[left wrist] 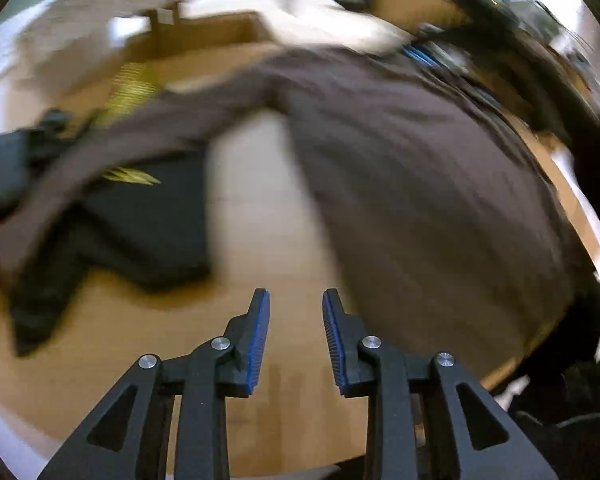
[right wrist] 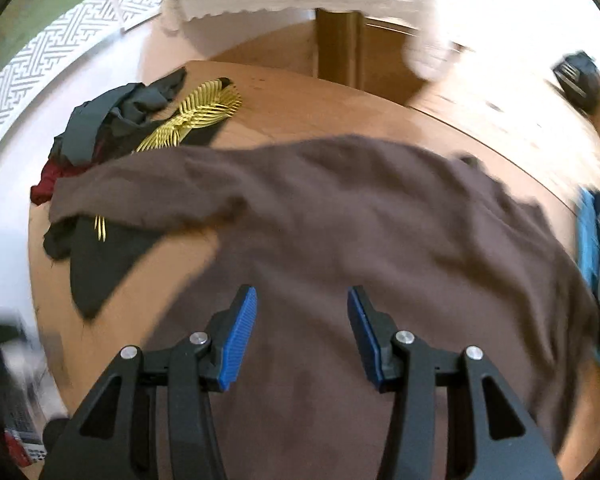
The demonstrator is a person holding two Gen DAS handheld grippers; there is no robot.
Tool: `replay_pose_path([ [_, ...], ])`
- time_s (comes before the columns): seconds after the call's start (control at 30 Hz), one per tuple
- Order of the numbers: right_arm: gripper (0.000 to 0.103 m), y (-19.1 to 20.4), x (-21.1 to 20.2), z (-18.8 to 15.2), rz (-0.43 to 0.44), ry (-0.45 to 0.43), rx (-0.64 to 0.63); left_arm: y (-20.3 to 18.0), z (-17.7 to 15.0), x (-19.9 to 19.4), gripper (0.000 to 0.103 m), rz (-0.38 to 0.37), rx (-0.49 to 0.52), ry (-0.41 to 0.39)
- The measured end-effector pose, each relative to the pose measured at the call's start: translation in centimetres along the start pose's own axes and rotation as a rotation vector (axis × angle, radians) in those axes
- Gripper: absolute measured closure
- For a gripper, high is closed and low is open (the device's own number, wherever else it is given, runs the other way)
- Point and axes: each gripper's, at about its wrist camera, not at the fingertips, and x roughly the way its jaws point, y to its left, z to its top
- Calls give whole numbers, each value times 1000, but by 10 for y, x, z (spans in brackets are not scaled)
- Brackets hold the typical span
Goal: Fold clothes
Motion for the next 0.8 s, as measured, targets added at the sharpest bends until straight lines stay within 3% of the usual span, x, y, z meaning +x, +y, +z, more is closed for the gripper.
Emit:
replay_pose_path([
  [0.07,64,17,31,15,18,32,-22,-23,-2,11,77,-44,49,25],
  [0.2,65,34,83,25,-51,125,-58,-42,-1,20,77,-120,100,43],
  [0.3,61,31,91,34,-87,108,-41,-50,-6,29,72,-126,141,56],
  [0.47,59,13,94,53,-165,57,37,-46,-11,18,68,-69,171,63],
  [0.57,59,3,74,46,-113,68,100,-23,-17,-2,68,-36,92,40],
  [0.63,59,3,47,29,-6,70,108,-17,-22,-9,68,-19,76,38],
  [0.7,57,8,-1,-7,51,51,69,-17,-28,-10,67,-9,91,39],
  [0.8,57,7,-68,-69,30,7,15,-20,-30,-5,67,-29,117,49],
])
